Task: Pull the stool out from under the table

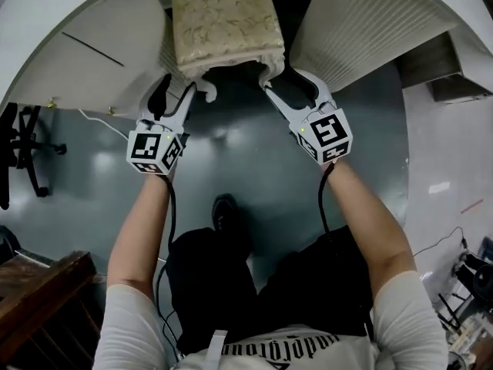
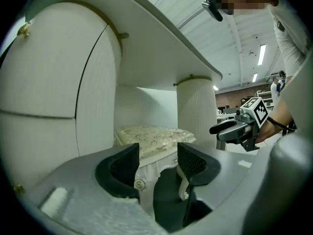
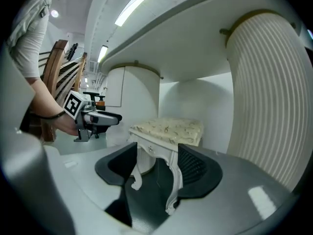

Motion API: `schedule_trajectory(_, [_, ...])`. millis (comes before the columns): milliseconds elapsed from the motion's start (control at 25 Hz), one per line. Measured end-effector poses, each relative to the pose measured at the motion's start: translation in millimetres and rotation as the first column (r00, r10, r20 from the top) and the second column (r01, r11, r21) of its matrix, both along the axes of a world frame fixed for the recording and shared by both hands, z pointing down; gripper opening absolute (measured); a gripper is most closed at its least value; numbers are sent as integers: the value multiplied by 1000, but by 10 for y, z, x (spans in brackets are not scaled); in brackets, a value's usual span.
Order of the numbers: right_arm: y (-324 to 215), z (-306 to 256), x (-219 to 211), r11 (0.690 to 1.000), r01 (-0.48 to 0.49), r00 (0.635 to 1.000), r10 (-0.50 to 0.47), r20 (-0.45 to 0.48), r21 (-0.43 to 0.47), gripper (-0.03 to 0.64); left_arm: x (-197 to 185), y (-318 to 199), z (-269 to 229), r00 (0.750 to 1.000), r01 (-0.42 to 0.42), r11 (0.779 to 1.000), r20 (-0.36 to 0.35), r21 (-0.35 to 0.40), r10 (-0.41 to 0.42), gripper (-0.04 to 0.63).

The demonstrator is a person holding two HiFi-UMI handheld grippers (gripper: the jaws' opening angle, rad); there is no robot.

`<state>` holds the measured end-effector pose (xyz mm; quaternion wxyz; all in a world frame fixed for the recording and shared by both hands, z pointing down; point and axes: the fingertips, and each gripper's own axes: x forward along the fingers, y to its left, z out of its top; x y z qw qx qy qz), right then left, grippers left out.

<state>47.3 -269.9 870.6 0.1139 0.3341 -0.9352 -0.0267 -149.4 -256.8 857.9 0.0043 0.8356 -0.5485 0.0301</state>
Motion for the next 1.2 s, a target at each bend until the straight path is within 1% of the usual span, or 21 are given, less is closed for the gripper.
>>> schedule_trajectory(120, [-191, 256, -8, 1000, -7, 1000, 7, -10, -4, 276, 6, -153, 247, 1000, -11, 1000, 2, -3, 11, 260])
schedule_trajectory(200, [-331, 402, -7, 1000, -19, 1000, 18, -16, -9, 292, 4, -256, 424, 1000, -13, 1000, 9, -19, 13, 272])
schedule_trajectory(280, [-469, 512, 9, 999, -36, 999, 36, -19, -13, 310, -24, -354, 594, 1000, 6, 999, 28, -36, -5, 294])
schedule_trajectory(320, [-536, 552, 13, 999, -43, 999, 43, -21, -14, 319, -47, -399, 664, 999, 19, 999, 35, -41, -18, 318])
schedule_trajectory(400, [-668, 629, 6, 998, -53, 998, 53, -29, -16, 334, -81, -486, 787, 999, 36, 998, 39, -52, -34, 337])
schedule_trajectory(560, [-889, 814, 3, 997, -68, 996, 66, -56, -29, 350, -57, -640, 1040, 999, 42, 995, 29, -89, -40, 354])
schedule_trajectory(720, [-1054, 1003, -1, 995, -83, 994, 78, -78, -56, 354, -18, -766, 1170, 999, 46, 994, 26, -103, -43, 360])
schedule_trajectory(800, [-1107, 1086, -13, 994, -87, 993, 80, -85, -73, 353, -15, -799, 1199, 999, 48, 993, 20, -106, -46, 357])
schedule_trajectory(960, [-1188, 1210, -40, 991, -102, 990, 92, -106, -89, 345, -30, -855, 1276, 998, 51, 992, 30, -118, -48, 350])
schedule_trajectory(1000, [-1205, 1229, -49, 990, -105, 989, 95, -110, -91, 339, -41, -867, 1280, 998, 54, 992, 30, -118, -51, 340])
schedule_trajectory(1040, [-1216, 1240, -60, 990, -107, 989, 97, -112, -91, 327, -49, -876, 1279, 998, 57, 992, 30, -116, -54, 332])
schedule_trajectory(1120, [-1213, 1248, -81, 990, -110, 988, 99, -117, -84, 280, -51, -881, 1278, 998, 59, 992, 37, -109, -55, 314])
schedule_trajectory(1200, [-1199, 1250, -94, 990, -114, 988, 104, -116, -81, 261, -60, -873, 1281, 997, 60, 992, 47, -111, -55, 310])
